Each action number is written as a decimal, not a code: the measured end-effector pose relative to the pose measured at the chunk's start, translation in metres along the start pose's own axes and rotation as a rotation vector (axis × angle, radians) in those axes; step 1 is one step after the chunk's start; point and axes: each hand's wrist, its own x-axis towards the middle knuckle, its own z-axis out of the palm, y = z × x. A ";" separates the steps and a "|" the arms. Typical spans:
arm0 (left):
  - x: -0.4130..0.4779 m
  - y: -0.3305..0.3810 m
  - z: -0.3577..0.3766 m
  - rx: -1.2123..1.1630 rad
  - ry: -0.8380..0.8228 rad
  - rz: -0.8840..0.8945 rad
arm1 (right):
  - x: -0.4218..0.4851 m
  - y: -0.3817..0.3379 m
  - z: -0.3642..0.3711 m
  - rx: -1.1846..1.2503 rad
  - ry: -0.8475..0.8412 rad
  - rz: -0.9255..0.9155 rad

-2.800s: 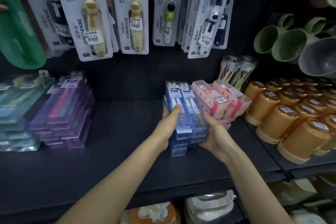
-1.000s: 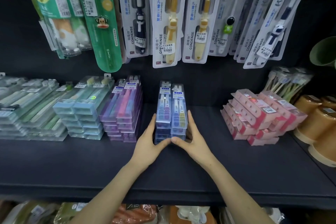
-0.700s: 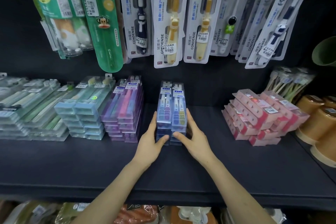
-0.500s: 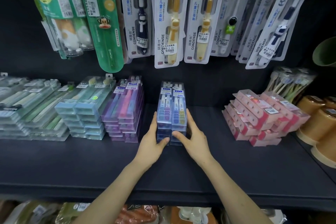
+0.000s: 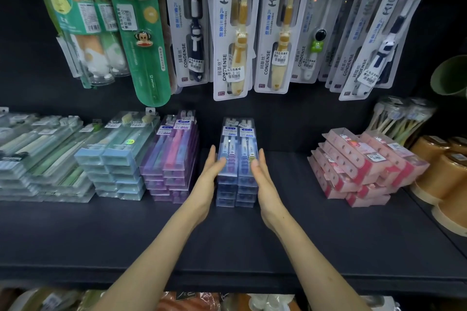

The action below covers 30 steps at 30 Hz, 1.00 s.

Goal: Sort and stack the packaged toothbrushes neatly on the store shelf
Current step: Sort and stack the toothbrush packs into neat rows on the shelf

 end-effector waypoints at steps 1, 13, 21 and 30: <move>0.002 0.002 0.003 0.012 0.003 -0.013 | 0.001 0.001 0.000 0.017 0.004 0.001; 0.003 -0.005 0.000 0.111 0.095 0.022 | 0.003 0.001 0.009 -0.009 -0.024 0.020; 0.003 0.004 0.004 0.004 0.170 0.027 | 0.001 -0.006 0.023 -0.007 -0.025 0.026; -0.031 0.013 0.009 0.461 0.277 0.074 | -0.018 -0.015 -0.002 -0.072 0.035 0.020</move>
